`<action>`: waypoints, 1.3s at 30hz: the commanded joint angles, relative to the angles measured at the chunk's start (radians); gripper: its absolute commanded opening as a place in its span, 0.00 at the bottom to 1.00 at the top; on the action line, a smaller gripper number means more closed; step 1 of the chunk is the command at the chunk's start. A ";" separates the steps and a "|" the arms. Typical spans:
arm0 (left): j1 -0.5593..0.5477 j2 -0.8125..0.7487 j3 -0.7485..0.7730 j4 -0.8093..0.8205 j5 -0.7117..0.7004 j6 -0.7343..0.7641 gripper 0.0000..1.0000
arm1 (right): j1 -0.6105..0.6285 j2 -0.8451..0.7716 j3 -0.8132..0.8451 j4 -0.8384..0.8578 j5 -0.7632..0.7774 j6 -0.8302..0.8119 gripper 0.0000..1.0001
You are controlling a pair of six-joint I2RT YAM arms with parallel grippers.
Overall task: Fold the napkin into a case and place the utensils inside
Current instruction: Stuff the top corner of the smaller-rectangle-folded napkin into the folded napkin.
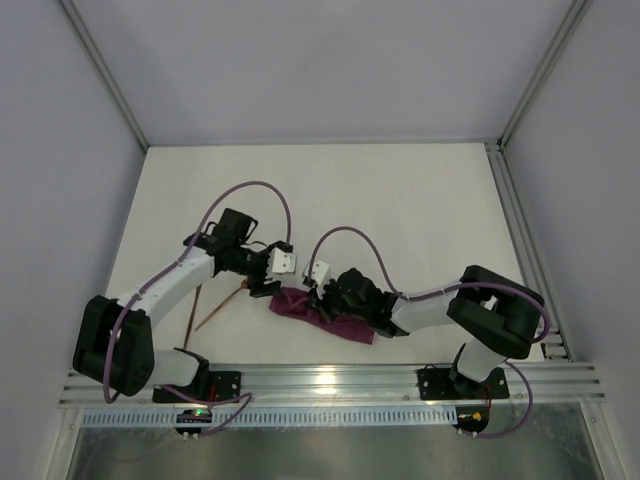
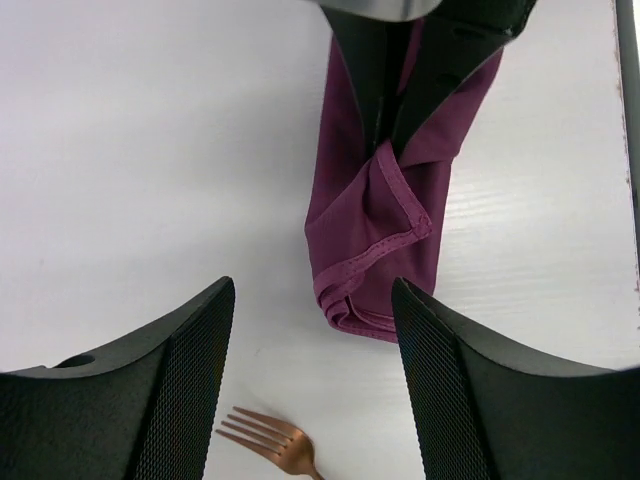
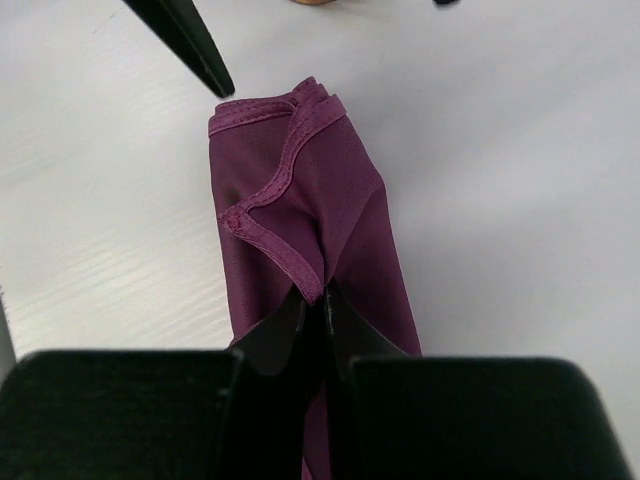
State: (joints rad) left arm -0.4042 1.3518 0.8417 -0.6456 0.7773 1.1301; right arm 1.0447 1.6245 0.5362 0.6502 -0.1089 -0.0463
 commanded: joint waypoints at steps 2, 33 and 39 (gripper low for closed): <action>0.028 -0.020 0.083 0.006 0.040 -0.165 0.66 | -0.028 -0.031 -0.002 0.115 -0.012 0.039 0.03; -0.265 0.061 -0.075 0.275 -0.247 -0.110 0.62 | -0.054 -0.160 -0.073 0.151 -0.103 -0.046 0.03; -0.131 -0.052 -0.020 0.152 0.035 -0.148 0.62 | -0.089 -0.173 -0.127 0.218 -0.130 -0.013 0.03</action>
State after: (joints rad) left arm -0.5880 1.3682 0.7681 -0.4477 0.6441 1.0008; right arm 0.9661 1.5040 0.4049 0.7109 -0.2039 -0.0551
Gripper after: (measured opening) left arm 0.618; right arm 0.085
